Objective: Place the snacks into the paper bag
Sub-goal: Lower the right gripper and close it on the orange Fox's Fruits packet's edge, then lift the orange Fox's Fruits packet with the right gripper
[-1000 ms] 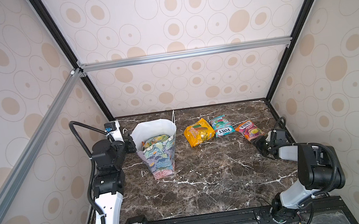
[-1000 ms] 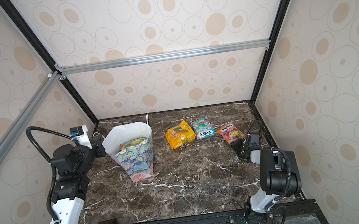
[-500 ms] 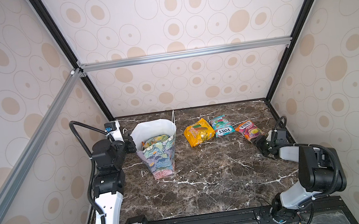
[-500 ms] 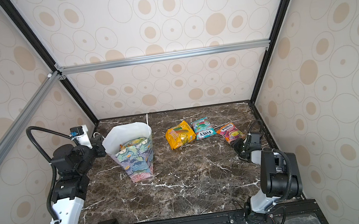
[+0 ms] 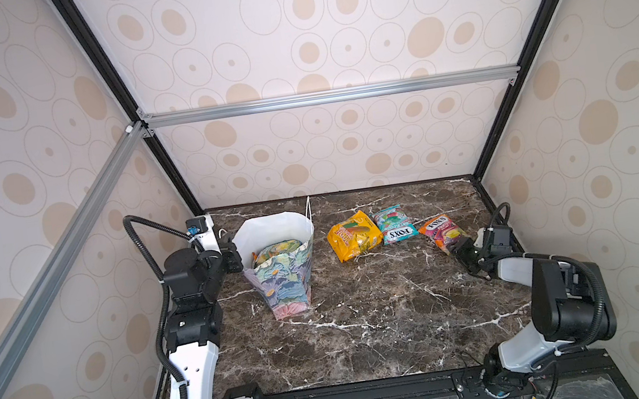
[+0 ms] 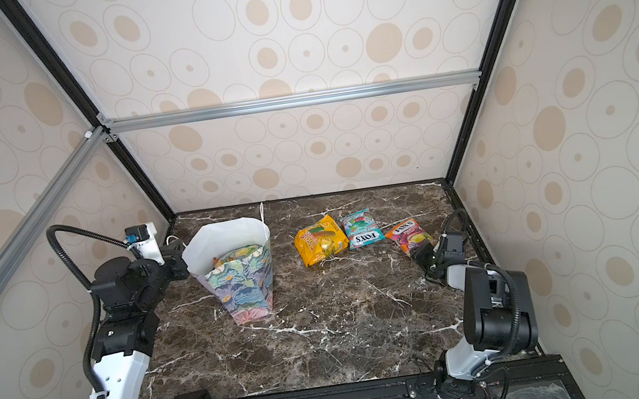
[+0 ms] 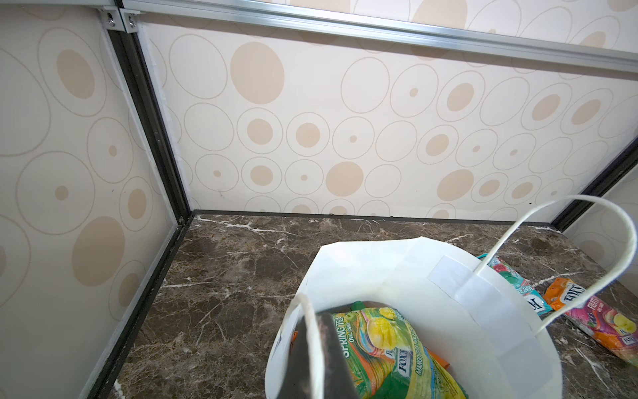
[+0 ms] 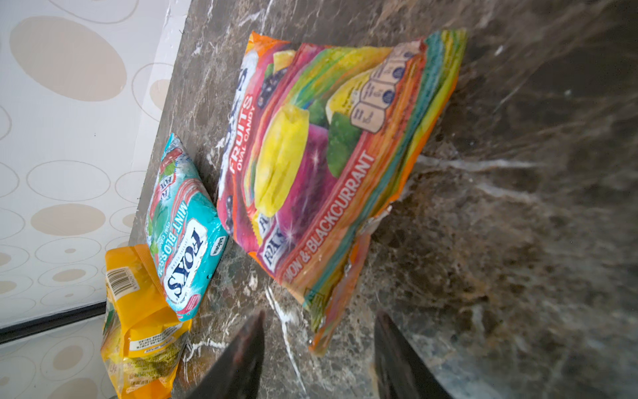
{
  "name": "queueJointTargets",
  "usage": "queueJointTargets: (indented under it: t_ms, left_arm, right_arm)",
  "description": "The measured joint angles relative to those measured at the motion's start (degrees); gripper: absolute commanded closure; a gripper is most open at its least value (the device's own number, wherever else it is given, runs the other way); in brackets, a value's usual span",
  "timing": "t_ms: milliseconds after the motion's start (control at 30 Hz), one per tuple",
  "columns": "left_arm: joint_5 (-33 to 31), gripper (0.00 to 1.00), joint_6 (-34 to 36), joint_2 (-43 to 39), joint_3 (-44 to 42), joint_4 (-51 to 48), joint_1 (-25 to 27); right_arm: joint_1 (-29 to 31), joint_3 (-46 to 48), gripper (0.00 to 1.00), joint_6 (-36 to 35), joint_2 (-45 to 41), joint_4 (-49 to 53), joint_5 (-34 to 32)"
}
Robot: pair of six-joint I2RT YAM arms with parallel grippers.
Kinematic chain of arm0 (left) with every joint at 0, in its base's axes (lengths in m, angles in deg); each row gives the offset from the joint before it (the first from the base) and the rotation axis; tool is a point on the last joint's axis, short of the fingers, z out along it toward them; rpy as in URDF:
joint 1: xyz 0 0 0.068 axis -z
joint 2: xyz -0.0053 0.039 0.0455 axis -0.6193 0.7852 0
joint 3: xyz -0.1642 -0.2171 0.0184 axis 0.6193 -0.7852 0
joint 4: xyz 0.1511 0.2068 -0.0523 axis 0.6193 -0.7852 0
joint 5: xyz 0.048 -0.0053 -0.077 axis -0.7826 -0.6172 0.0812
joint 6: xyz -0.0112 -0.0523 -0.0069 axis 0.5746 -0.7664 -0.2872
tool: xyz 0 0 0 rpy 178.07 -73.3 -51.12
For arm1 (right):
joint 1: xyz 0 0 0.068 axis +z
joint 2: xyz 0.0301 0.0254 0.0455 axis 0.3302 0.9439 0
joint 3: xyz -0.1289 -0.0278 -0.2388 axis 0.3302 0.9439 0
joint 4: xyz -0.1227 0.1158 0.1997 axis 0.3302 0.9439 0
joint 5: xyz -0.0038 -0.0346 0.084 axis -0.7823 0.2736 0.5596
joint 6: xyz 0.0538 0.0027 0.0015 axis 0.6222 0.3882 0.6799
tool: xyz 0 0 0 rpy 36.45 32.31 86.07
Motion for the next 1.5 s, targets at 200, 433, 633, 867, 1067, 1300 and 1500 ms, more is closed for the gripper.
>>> queueJointTargets:
  t_ms: [200,433,633,867,1067,1300,1500]
  left_arm:
    - [0.00,1.00,0.00,0.00,0.00,0.00,0.00]
    - [0.00,1.00,0.00,0.00,0.00,0.00,0.00]
    - [0.02,1.00,0.00,0.00,0.00,0.00,0.00]
    - [0.04,1.00,0.00,0.00,0.00,0.00,0.00]
    - [0.44,1.00,0.00,0.00,0.00,0.00,0.00]
    - [0.87,1.00,0.00,0.00,0.00,0.00,0.00]
    - [2.29,1.00,-0.09,-0.20,0.00,0.00,0.00]
  right_arm:
    - [0.00,-0.26,0.68,0.09,1.97,-0.61,0.37]
    - [0.00,-0.68,0.95,0.31,2.21,-1.05,0.37]
    - [-0.02,-1.03,1.00,0.04,2.21,-1.16,0.35]
    - [-0.02,-1.01,1.00,-0.61,1.51,-0.44,0.09]
    - [-0.02,-0.74,1.00,-2.95,-5.44,3.87,-1.44]
    - [0.00,-0.96,1.00,-6.91,-15.50,9.99,-3.72]
    - [0.50,-2.27,1.00,-9.18,-20.26,15.80,-4.59]
